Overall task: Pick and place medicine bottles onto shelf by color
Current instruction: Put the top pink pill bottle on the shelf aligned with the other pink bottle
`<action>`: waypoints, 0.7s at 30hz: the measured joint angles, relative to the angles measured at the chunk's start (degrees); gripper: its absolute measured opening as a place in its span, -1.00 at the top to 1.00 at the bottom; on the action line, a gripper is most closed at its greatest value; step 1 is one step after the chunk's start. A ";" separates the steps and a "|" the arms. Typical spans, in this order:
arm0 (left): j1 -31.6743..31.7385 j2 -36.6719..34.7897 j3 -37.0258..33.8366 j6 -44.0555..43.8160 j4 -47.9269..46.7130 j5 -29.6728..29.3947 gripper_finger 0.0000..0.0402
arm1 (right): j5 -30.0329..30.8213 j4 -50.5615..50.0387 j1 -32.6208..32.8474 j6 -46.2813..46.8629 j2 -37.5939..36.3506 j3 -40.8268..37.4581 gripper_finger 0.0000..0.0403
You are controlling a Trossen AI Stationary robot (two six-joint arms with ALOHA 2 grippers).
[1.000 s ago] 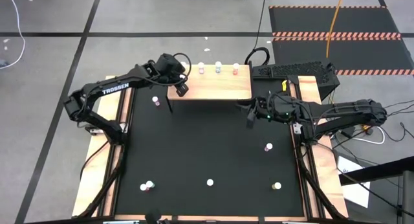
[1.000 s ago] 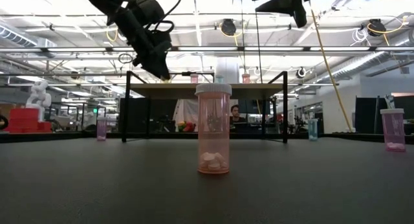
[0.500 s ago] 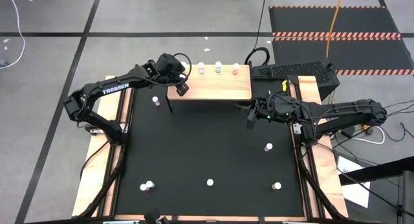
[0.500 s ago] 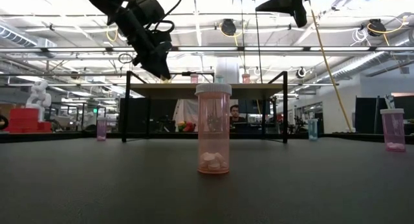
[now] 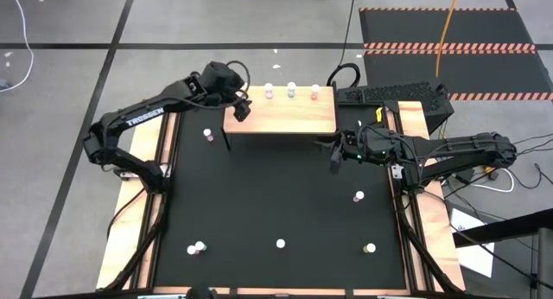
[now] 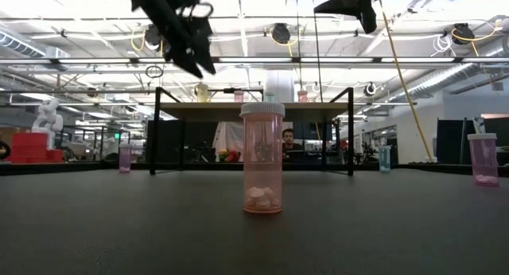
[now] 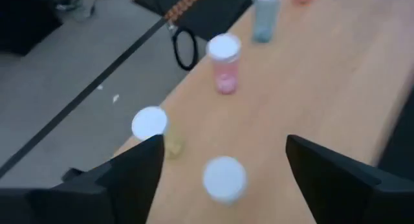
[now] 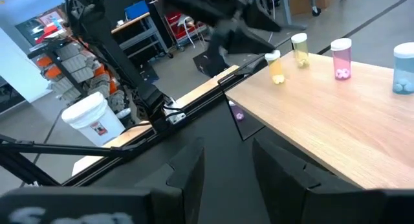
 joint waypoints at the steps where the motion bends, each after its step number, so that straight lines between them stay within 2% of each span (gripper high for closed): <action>1: -0.35 -0.49 1.88 0.68 -2.12 -0.03 -0.66 | -0.09 0.00 -0.02 -0.20 0.00 0.00 0.39; 4: -0.96 -2.05 7.71 2.57 -8.61 -1.40 -0.70 | -0.20 0.00 -0.13 -1.09 0.00 0.00 0.39; 6: -0.92 -3.33 10.25 2.83 -12.52 -4.72 -0.69 | -0.04 0.00 -0.15 -1.64 0.00 0.00 0.39; 10: 0.82 -7.45 10.01 0.90 -15.52 -8.73 -0.62 | 0.13 0.00 -0.15 -1.89 0.02 0.00 0.39; 14: 3.70 -14.30 3.45 -4.60 -15.00 -8.25 -0.51 | 0.15 -0.02 -0.15 -1.87 0.00 0.00 0.39; 21: 4.42 -25.76 -17.06 -11.51 -3.80 -7.23 -0.42 | 0.11 -0.15 -0.17 -2.73 0.02 0.02 0.39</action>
